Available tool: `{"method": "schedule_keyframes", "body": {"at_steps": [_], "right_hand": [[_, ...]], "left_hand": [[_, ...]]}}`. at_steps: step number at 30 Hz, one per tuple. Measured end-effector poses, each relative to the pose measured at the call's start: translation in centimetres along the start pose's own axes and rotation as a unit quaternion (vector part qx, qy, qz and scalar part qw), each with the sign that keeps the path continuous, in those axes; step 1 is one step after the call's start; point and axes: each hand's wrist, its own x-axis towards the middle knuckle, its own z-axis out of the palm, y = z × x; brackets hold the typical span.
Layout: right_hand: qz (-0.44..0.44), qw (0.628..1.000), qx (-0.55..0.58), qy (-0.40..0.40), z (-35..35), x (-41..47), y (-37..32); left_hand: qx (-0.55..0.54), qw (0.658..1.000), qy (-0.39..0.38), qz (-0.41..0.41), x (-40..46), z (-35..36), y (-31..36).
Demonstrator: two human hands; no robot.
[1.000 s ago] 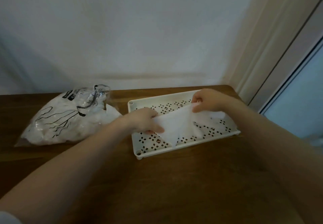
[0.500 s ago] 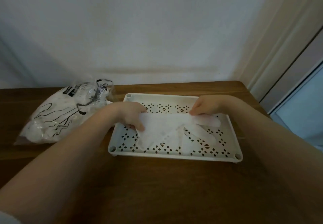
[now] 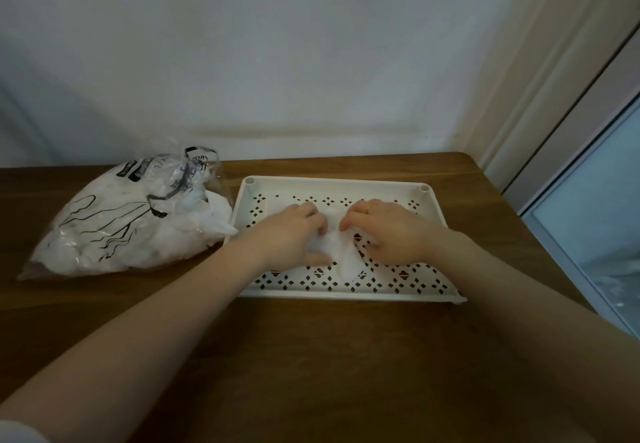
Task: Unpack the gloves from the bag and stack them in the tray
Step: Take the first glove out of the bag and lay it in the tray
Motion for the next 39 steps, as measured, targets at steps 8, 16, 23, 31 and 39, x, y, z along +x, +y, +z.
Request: {"method": "schedule_keyframes", "body": {"at_steps": [8,16,23,31,39], "right_hand": [[0.099,0.959,0.244,0.106,0.7,0.5,0.6],[0.116,0.974,0.178,0.082,0.5,-0.1,0.6],[0.088,0.979,0.052,0.176,-1.1,0.7,-3.8],[0.198,0.957,0.123,0.17,-4.1,-0.1,-2.9],[0.171,0.889,0.424,0.037,-4.9,-1.5,2.8]], "left_hand": [[-0.028,0.999,0.01,-0.012,-0.3,0.2,-0.9],[-0.034,0.994,0.094,-0.042,0.1,-0.5,-0.4],[-0.058,0.983,0.169,-0.047,0.2,-3.1,1.0],[-0.048,0.974,0.218,-0.028,-1.3,-5.6,0.8],[-0.2,0.963,0.18,-0.037,-0.8,-7.0,-1.0]]}}
